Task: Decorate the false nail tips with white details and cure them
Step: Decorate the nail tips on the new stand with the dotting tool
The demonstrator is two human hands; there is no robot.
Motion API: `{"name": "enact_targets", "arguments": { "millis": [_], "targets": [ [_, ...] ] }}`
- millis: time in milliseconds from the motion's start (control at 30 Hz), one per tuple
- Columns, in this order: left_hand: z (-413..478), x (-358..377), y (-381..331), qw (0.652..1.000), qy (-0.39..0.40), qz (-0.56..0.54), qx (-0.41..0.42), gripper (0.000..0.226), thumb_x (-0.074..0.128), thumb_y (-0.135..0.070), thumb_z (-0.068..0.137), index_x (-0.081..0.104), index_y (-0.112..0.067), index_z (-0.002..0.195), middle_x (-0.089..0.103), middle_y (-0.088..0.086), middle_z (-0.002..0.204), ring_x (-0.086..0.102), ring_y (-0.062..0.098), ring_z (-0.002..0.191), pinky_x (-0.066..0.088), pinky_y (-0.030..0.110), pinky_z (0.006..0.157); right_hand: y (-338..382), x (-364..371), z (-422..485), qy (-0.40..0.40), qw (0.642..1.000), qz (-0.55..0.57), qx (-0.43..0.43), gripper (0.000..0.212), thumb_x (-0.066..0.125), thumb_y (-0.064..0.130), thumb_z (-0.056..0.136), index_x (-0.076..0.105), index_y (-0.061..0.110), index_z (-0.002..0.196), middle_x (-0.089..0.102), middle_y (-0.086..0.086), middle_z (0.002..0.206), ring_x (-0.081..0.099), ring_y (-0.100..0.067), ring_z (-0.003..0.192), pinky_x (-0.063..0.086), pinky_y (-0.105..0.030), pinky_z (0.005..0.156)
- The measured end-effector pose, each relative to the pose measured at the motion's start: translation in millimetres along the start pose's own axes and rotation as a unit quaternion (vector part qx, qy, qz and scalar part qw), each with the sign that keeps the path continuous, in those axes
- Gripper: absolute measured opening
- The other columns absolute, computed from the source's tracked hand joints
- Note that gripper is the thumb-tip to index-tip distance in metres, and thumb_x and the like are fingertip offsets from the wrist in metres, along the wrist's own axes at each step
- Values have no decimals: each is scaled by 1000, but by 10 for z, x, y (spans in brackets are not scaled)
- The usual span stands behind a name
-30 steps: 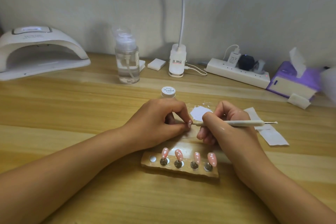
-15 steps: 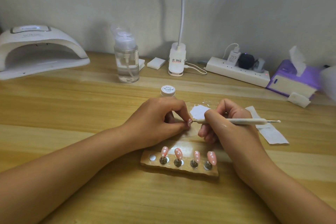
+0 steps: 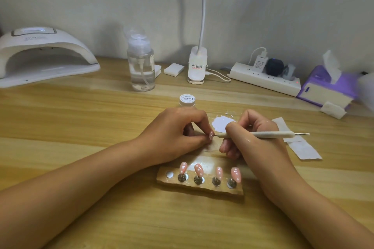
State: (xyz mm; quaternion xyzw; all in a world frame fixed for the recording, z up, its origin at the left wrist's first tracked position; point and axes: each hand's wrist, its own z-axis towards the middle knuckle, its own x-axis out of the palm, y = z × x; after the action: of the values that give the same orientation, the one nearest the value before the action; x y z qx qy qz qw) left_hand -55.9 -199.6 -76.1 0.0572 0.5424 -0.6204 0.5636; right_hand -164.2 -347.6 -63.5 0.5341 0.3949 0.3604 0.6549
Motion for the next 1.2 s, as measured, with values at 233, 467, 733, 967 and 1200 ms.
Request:
{"name": "enact_targets", "arguments": {
  "millis": [233,467,733,967,1200],
  "targets": [
    [0,2,-16,1000,-3,-3,0,26,80,-14,80,64,-33,76,58,-33,74,57,6,57,37,11,58,44,6,-9,-12,999,35,10,19,60,12,77,45,11,66,66,-12,54,56,-12,44,48,-19,46],
    [-3,-1,-36,1000,-4,-3,2,31,80,-14,80,61,-37,74,57,-34,73,56,5,56,37,10,57,39,0,-13,-13,999,32,9,24,61,8,84,45,11,66,68,-13,57,58,-12,46,49,-20,48],
    [-1,-10,-47,1000,0,-3,1,33,80,-14,80,60,-39,73,58,-32,73,57,5,57,37,10,57,29,8,-7,-11,1000,21,5,23,63,13,83,47,11,67,69,-14,59,61,-14,48,52,-21,50],
    [1,1,-35,1000,-5,-9,-7,37,80,-15,80,59,-44,73,58,-28,74,57,8,58,39,14,58,22,6,-8,-20,999,28,7,25,62,12,83,46,13,65,69,-14,58,61,-13,47,50,-19,48],
    [-3,0,-37,1000,-3,-8,-5,34,81,-12,79,61,-39,73,58,-32,73,55,6,55,37,11,57,22,10,-8,-19,999,30,2,22,62,15,81,46,12,66,69,-14,58,60,-12,46,49,-18,47]
  ]
}}
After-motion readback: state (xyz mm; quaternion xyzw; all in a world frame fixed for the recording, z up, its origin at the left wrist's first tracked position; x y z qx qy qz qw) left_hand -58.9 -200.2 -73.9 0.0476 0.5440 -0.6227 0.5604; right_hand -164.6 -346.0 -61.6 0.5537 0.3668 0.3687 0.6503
